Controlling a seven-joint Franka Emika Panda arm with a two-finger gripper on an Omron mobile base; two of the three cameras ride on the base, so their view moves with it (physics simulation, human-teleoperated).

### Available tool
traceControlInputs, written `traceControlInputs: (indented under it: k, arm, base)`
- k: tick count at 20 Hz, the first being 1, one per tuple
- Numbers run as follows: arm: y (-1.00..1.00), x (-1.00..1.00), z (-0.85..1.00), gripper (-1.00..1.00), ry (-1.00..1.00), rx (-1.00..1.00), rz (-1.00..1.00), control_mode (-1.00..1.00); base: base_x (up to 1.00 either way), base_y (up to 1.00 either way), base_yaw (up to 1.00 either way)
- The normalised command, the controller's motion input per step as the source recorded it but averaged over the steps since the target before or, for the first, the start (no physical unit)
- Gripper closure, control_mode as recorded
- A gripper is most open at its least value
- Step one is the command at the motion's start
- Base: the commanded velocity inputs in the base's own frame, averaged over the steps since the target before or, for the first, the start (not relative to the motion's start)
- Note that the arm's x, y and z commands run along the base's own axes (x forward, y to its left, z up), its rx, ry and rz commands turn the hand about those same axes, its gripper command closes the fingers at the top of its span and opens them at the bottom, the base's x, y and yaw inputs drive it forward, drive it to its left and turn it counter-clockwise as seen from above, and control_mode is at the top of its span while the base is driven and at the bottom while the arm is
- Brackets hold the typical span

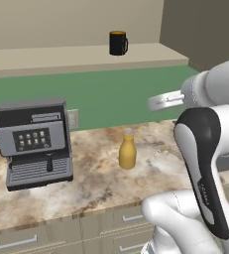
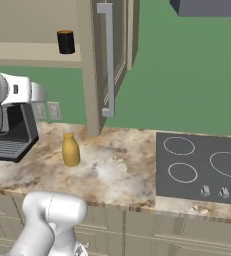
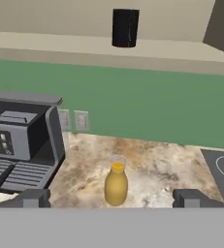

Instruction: There is a tray on the dining counter. Grab the cup, mug, and pitcher and place them on the tray. The pitcher may be placed next to the tray if it cannot fit the tray.

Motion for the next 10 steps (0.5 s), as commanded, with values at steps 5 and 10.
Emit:
traceControlInputs:
  k: [5,10]
  arm:
    - [0.00,0.22,0.00,-1.00,-0.03,0.00,0.00,-1.00]
    - [0.00,0.19,0.00,-1.00,0.00,0.00,0.00,-1.00]
  base:
    - [0.00,0.00,0.00]
    - [0.00,0.00,0.00]
